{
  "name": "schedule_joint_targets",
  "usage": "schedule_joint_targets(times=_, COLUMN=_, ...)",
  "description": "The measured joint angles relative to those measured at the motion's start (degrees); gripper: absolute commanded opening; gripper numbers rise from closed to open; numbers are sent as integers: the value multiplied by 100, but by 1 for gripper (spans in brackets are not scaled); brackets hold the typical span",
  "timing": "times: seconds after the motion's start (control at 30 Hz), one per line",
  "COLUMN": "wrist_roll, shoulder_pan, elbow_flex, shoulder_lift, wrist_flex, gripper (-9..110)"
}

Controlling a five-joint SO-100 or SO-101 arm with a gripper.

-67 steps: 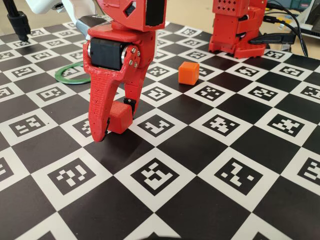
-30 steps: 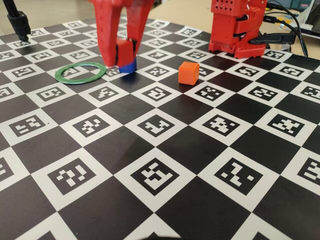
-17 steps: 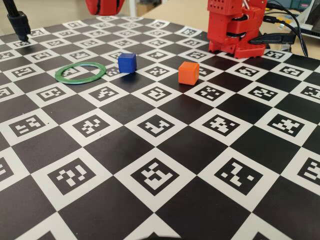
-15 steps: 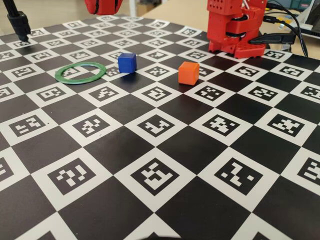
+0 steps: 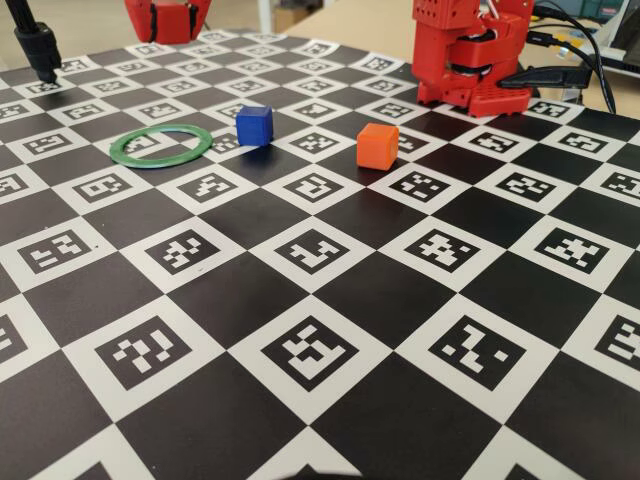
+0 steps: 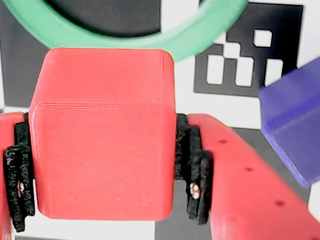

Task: Grab the red cube then put it in the green circle then put the blue cube on top and finally the orange cube on top

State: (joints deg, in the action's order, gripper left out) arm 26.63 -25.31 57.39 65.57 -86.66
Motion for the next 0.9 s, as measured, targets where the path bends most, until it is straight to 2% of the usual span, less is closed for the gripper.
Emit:
schedule_joint_targets(times=0.37, wrist_roll=0, shoulder_pan=-53, elbow_flex=-422, shoulder_lift=-1090, wrist_flex=510, gripper=4)
schedule_joint_targets(times=0.9, wrist_roll=0, shoulder_pan=-123, elbow_flex=-141, shoulder_lift=-1389, wrist_flex=1266, gripper=4)
